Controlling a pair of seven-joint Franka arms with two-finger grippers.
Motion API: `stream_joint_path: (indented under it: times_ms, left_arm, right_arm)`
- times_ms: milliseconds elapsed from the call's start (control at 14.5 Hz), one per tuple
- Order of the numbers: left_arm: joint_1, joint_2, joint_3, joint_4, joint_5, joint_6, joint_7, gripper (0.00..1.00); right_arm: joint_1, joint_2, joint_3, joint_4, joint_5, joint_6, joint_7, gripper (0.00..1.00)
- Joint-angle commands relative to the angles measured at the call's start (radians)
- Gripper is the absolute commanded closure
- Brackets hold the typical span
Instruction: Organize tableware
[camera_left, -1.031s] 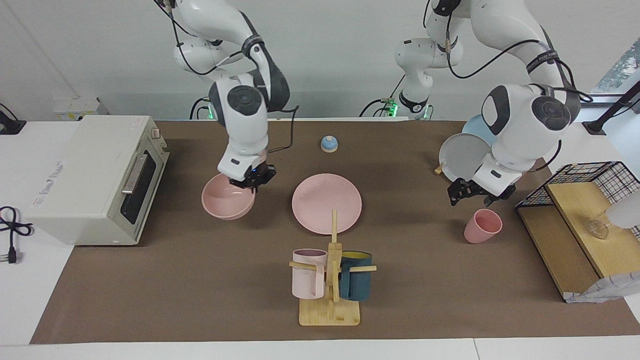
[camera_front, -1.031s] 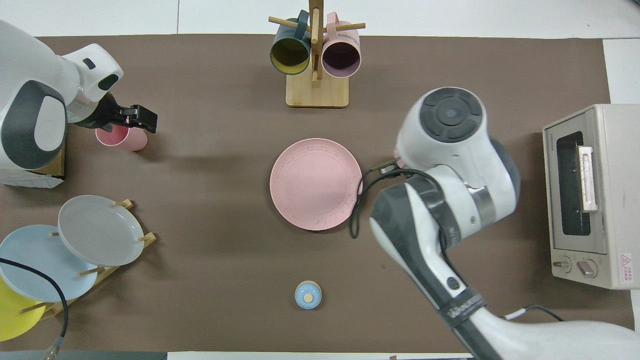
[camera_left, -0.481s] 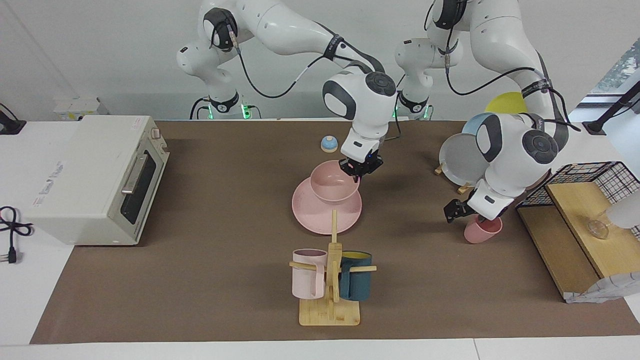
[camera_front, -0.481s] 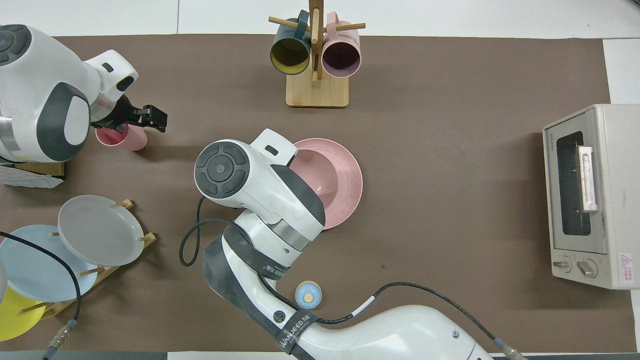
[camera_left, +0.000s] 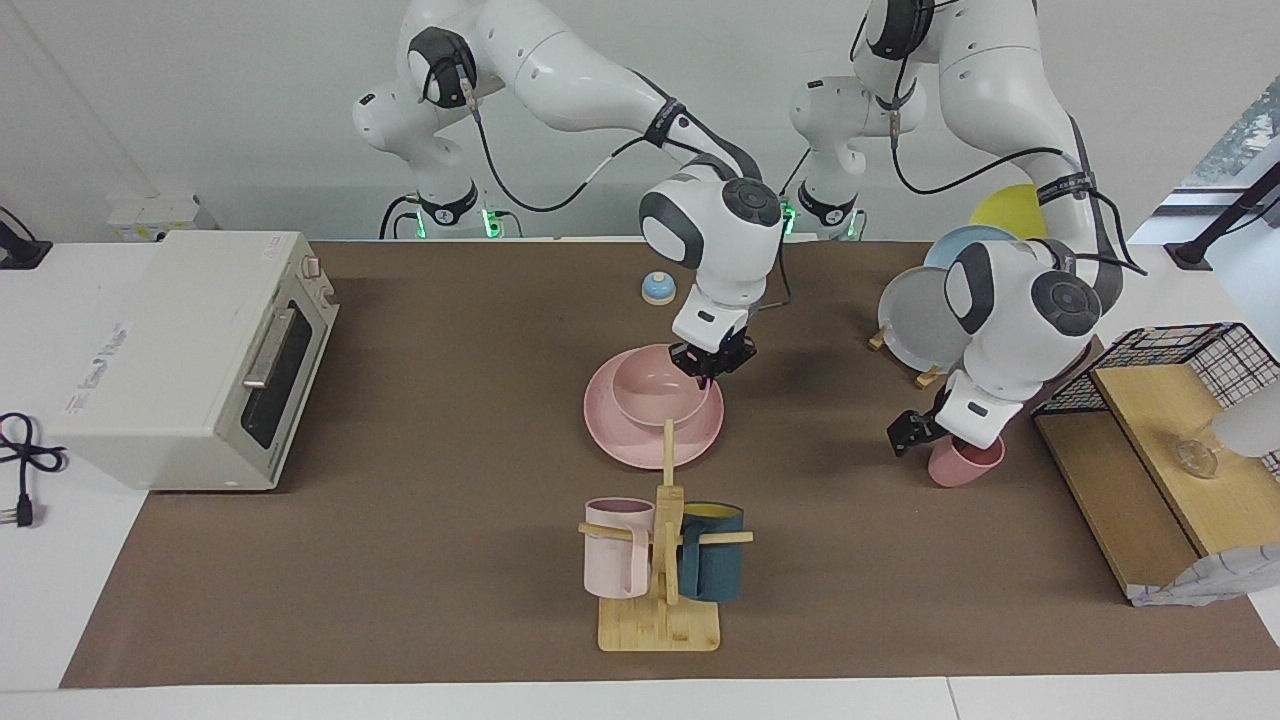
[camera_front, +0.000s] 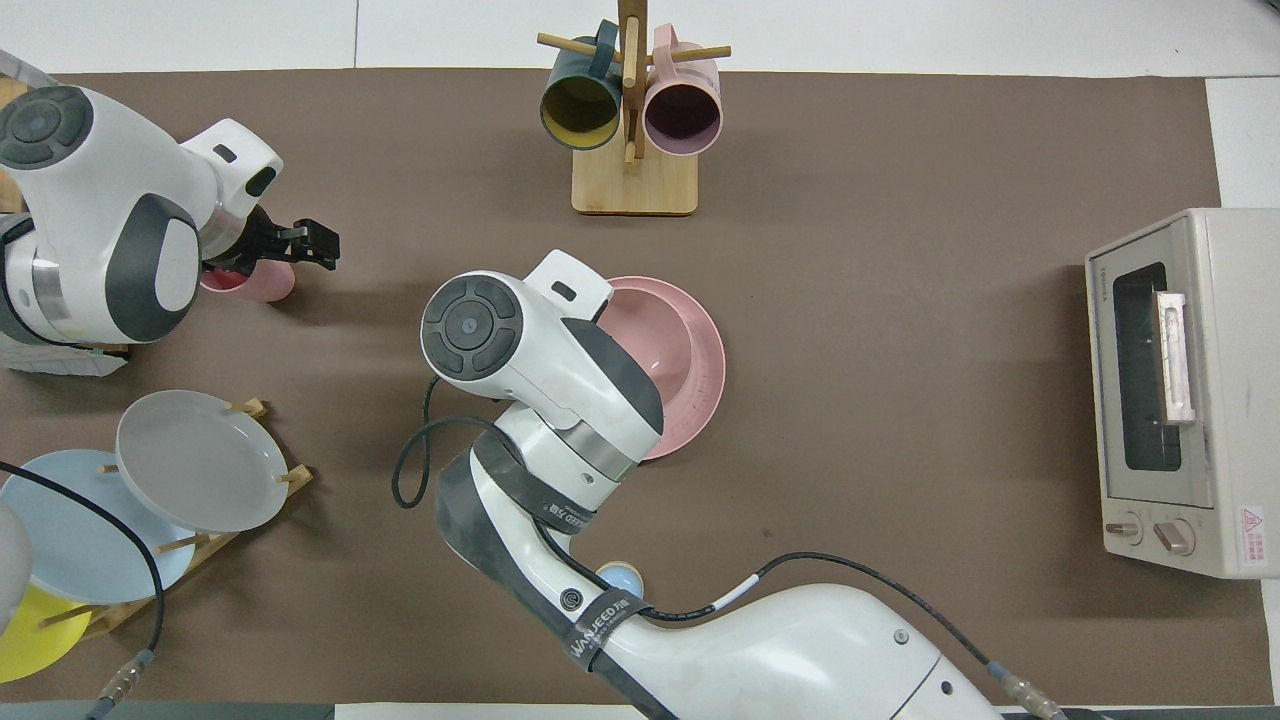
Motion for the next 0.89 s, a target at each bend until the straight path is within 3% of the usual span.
stream_joint_path:
  times_ms: [0, 69, 275, 344, 550, 619, 688, 825]
  left_arm:
    - [0.008, -0.019, 0.001, -0.03, 0.028, 0.028, -0.021, 0.68]
    - [0.012, -0.017, 0.001, -0.027, 0.028, 0.028, -0.018, 1.0]
    - [0.013, -0.014, 0.001, -0.02, 0.063, 0.038, -0.009, 1.0]
    - [0.013, -0.014, 0.0, -0.019, 0.07, 0.038, -0.008, 1.0]
    - [0.013, -0.01, 0.0, 0.013, 0.072, 0.024, -0.008, 1.0]
    - [0.013, -0.011, 0.0, 0.03, 0.071, 0.016, -0.009, 1.0]
    - [0.013, -0.013, 0.0, 0.051, 0.067, -0.01, -0.011, 1.0]
    - [0.001, -0.013, -0.005, 0.151, 0.057, -0.132, -0.021, 1.0]
  right_arm:
    - [-0.003, -0.012, 0.006, -0.047, -0.004, 0.026, -0.003, 1.0]
    - [-0.009, -0.014, 0.008, -0.047, 0.015, 0.023, 0.015, 1.0]
    - [-0.014, -0.017, 0.006, -0.061, 0.027, 0.02, 0.018, 1.0]
    - [-0.015, -0.017, 0.008, -0.061, 0.027, 0.023, 0.018, 0.95]
    - [-0.008, -0.014, 0.009, -0.017, 0.047, 0.01, 0.02, 0.44]
    - [-0.009, -0.021, 0.008, 0.003, 0.051, 0.005, 0.02, 0.09]
    - [-0.02, -0.052, 0.006, 0.005, 0.045, -0.027, 0.02, 0.0]
    - [-0.084, -0.154, -0.005, -0.009, 0.045, -0.088, -0.011, 0.0]
